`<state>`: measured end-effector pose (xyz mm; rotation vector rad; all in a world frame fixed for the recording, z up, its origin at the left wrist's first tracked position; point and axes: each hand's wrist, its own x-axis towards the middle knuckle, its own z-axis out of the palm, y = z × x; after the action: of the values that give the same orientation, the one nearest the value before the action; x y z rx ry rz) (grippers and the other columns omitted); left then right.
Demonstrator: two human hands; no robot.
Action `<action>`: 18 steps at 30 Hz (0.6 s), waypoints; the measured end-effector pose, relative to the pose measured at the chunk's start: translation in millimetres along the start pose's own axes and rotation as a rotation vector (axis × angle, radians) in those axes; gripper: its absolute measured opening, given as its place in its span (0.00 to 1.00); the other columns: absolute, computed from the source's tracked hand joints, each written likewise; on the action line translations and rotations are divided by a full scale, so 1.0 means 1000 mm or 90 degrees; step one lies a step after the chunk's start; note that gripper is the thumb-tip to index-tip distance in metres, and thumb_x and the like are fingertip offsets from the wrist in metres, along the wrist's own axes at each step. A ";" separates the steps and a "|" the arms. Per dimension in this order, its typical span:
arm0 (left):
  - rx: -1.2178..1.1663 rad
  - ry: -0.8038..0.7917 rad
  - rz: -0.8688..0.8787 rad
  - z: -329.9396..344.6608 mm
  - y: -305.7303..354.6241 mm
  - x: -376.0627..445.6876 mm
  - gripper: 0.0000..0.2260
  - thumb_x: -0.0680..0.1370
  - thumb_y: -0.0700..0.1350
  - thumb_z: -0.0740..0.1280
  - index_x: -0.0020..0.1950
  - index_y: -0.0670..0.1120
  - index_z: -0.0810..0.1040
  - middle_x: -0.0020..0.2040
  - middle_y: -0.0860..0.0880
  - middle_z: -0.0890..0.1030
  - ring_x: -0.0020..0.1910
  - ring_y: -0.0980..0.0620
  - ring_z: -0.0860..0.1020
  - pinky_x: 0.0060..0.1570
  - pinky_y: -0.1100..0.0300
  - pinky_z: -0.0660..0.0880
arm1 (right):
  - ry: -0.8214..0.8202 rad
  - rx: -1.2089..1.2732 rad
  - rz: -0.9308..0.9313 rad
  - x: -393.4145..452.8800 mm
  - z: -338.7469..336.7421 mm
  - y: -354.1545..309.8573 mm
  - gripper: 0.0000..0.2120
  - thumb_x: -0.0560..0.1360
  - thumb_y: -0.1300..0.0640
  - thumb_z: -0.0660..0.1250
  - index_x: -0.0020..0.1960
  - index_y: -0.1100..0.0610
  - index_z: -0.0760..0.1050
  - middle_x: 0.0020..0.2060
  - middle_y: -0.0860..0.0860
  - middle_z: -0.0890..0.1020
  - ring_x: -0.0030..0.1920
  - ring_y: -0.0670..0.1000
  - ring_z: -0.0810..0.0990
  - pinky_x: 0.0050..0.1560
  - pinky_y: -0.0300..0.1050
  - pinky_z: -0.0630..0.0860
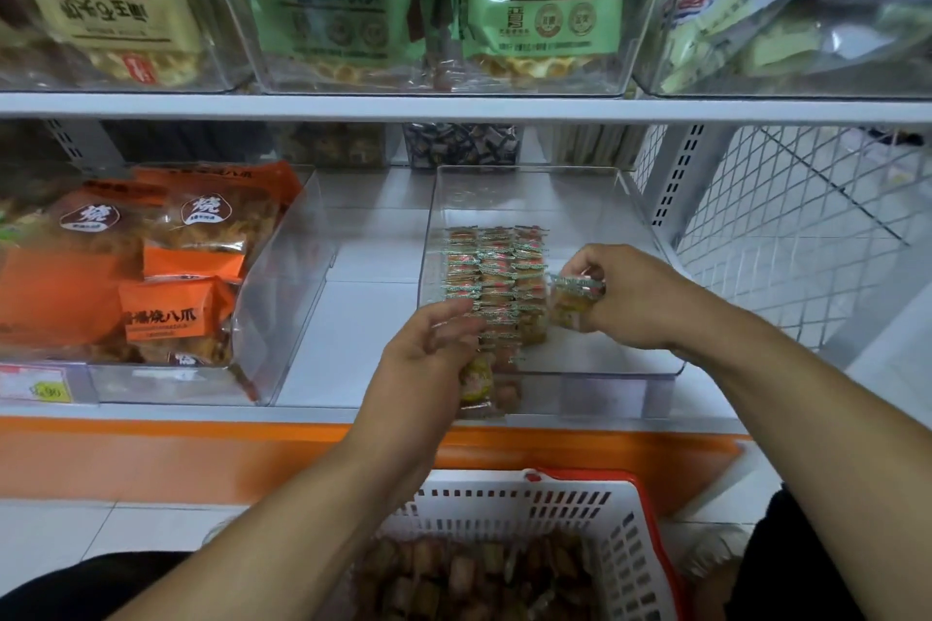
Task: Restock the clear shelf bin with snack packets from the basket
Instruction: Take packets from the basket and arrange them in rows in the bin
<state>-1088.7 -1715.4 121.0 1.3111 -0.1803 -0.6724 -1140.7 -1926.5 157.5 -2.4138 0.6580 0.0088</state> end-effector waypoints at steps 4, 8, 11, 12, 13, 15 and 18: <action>-0.144 -0.068 -0.136 0.001 0.004 0.003 0.17 0.78 0.31 0.60 0.63 0.42 0.80 0.56 0.39 0.86 0.56 0.35 0.84 0.38 0.53 0.83 | -0.061 -0.141 0.061 0.022 0.027 0.009 0.21 0.73 0.64 0.71 0.64 0.56 0.73 0.59 0.54 0.76 0.51 0.52 0.72 0.44 0.41 0.68; -0.175 -0.078 -0.106 -0.002 0.005 0.006 0.25 0.73 0.23 0.57 0.65 0.41 0.77 0.55 0.43 0.86 0.55 0.35 0.84 0.44 0.49 0.85 | -0.027 -0.054 0.099 0.038 0.057 0.013 0.17 0.75 0.69 0.67 0.60 0.60 0.65 0.44 0.54 0.74 0.47 0.55 0.74 0.31 0.41 0.61; -0.174 -0.065 -0.083 -0.003 0.004 0.007 0.27 0.73 0.20 0.60 0.67 0.42 0.75 0.62 0.41 0.82 0.55 0.37 0.85 0.46 0.50 0.85 | -0.007 0.002 0.128 0.048 0.067 0.013 0.24 0.75 0.69 0.67 0.68 0.64 0.62 0.55 0.61 0.77 0.52 0.58 0.76 0.30 0.40 0.63; -0.168 -0.058 -0.078 -0.005 0.004 0.008 0.28 0.73 0.20 0.61 0.67 0.44 0.75 0.64 0.41 0.81 0.55 0.38 0.85 0.45 0.51 0.84 | -0.009 0.004 0.135 0.051 0.068 0.013 0.26 0.75 0.69 0.67 0.70 0.65 0.61 0.58 0.62 0.77 0.53 0.58 0.76 0.31 0.40 0.64; -0.165 -0.051 -0.074 -0.005 0.003 0.008 0.29 0.72 0.20 0.63 0.67 0.45 0.75 0.64 0.41 0.81 0.54 0.39 0.85 0.45 0.52 0.84 | -0.014 0.005 0.138 0.052 0.068 0.014 0.26 0.75 0.70 0.67 0.70 0.65 0.62 0.58 0.62 0.77 0.53 0.58 0.76 0.32 0.40 0.65; -0.178 -0.050 -0.075 -0.006 0.003 0.008 0.32 0.69 0.22 0.69 0.69 0.45 0.73 0.61 0.39 0.83 0.52 0.38 0.86 0.44 0.54 0.84 | -0.021 0.006 0.136 0.055 0.069 0.017 0.22 0.74 0.69 0.69 0.66 0.65 0.68 0.57 0.61 0.78 0.53 0.59 0.78 0.35 0.42 0.68; -0.174 -0.060 -0.079 -0.004 0.004 0.005 0.39 0.64 0.29 0.75 0.73 0.46 0.69 0.54 0.38 0.86 0.49 0.38 0.86 0.43 0.58 0.84 | -0.027 -0.046 0.118 0.052 0.066 0.018 0.17 0.75 0.67 0.69 0.62 0.62 0.70 0.57 0.60 0.79 0.52 0.58 0.78 0.36 0.43 0.67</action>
<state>-1081.5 -1713.8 122.4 1.0355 -0.0807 -0.8352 -1093.5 -1924.2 85.6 -2.4058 0.8730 0.1628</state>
